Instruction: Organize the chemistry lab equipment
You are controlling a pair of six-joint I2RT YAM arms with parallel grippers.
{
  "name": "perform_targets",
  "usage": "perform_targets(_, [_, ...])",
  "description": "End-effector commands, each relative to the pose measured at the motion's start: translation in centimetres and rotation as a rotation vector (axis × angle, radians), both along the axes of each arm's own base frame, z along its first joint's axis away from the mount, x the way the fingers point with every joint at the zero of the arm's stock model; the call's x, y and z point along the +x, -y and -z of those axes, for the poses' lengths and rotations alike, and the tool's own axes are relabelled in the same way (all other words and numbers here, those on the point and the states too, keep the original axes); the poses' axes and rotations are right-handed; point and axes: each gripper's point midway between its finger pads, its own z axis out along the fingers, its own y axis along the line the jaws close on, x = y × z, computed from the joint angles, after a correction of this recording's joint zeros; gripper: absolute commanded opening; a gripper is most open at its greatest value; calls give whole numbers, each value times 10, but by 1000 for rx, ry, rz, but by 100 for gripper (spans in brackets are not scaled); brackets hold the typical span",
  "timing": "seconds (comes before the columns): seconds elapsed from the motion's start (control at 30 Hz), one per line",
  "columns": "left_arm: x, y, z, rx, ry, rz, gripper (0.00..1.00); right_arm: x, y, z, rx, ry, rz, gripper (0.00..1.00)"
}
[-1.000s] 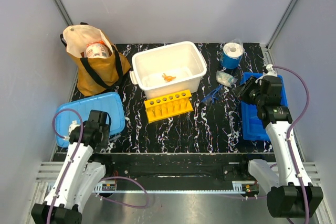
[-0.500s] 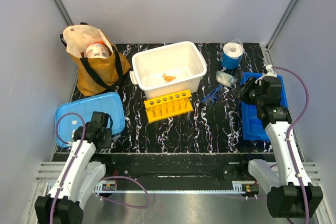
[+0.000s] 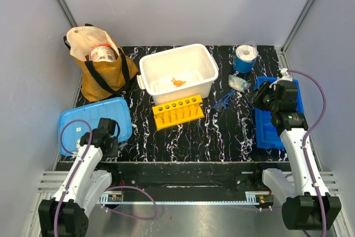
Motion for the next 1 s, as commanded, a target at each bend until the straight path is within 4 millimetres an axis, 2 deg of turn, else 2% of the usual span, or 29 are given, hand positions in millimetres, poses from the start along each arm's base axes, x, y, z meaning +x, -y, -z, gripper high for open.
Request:
perform_targets(0.0, [2,-9,4,31,8,-51,38,8,-3,-19,-13,68,-25,36])
perform_targets(0.97, [7,-17,18,62,-60,-49,38,12,-1,-17,-10,60,-6,36])
